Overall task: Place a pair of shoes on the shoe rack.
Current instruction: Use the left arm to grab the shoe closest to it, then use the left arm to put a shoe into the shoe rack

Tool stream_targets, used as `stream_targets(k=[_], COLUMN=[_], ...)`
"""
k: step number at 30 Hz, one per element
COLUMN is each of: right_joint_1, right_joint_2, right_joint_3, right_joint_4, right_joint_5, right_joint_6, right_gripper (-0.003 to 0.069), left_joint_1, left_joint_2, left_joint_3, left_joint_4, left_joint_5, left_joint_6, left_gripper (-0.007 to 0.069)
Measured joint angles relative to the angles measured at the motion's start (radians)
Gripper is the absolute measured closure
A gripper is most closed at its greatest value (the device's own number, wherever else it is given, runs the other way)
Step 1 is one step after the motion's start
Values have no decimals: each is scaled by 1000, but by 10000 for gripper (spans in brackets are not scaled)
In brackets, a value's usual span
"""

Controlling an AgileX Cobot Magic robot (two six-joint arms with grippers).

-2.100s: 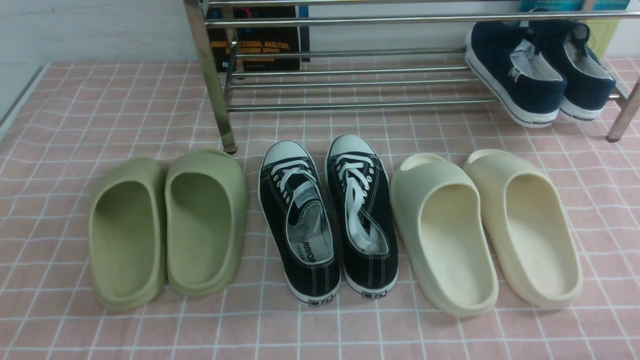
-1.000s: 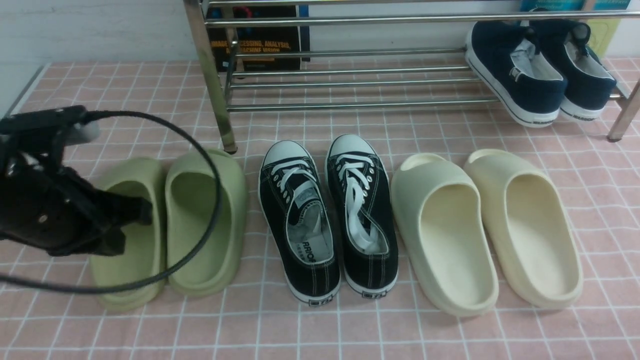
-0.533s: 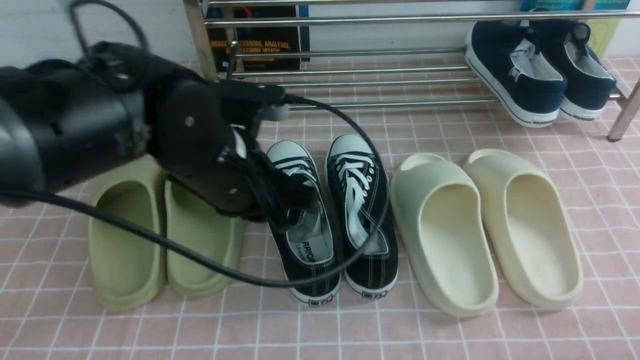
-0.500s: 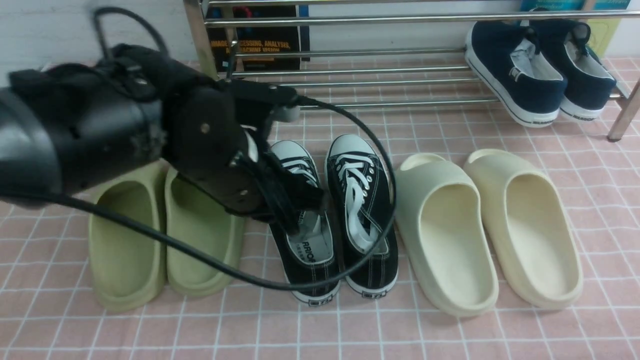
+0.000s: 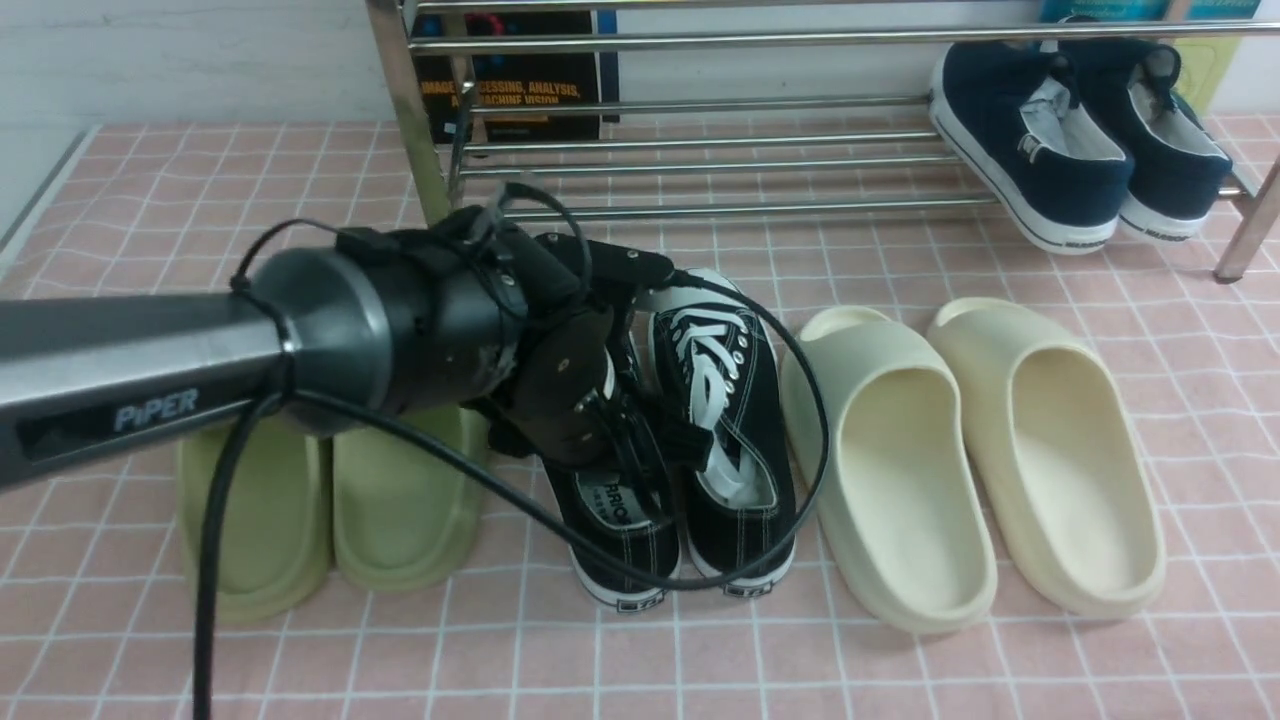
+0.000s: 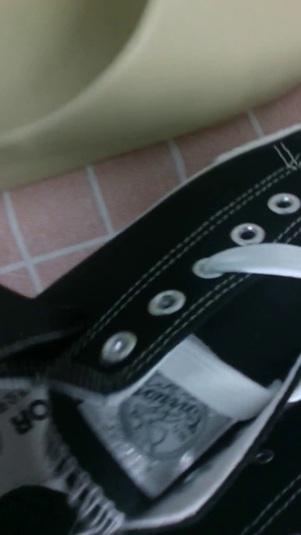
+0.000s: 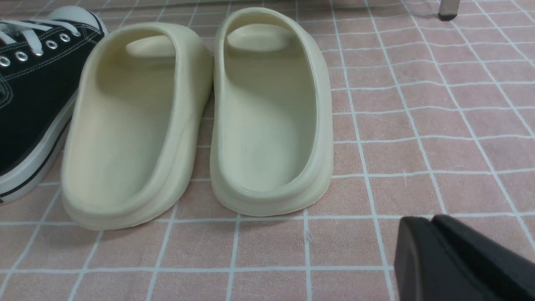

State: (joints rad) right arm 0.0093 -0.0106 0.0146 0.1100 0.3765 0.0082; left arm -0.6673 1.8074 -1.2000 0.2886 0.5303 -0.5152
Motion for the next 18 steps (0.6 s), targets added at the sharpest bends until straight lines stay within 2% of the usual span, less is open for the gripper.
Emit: stream_targets(k=[2, 3, 6, 7, 8, 9, 14, 18], right_joint_1=[0, 0, 0, 0, 0, 0, 0, 0], right_joint_2=[0, 0, 0, 0, 0, 0, 0, 0], right_joint_3=[0, 0, 0, 0, 0, 0, 0, 0], right_joint_4=[0, 0, 0, 0, 0, 0, 0, 0], right_joint_5=[0, 0, 0, 0, 0, 0, 0, 0], right_joint_6=[0, 0, 0, 0, 0, 0, 0, 0], right_gripper=[622, 622, 622, 622, 622, 622, 622, 622], left_joint_1=[5, 9, 10, 9, 9, 9, 13, 15], left_joint_2=[23, 33, 38, 38, 38, 36, -6, -85], left_joint_3=[0, 0, -2, -2, -2, -2, -21, -62], left_joint_4=[38, 88, 192, 227, 244, 300, 363, 375], left_joint_5=[-14, -14, -2, 4, 6, 14, 64, 104], left_joint_6=[-76, -159, -306, -350, -371, -440, -522, -526], left_gripper=[216, 281, 452, 497, 508, 578, 603, 603])
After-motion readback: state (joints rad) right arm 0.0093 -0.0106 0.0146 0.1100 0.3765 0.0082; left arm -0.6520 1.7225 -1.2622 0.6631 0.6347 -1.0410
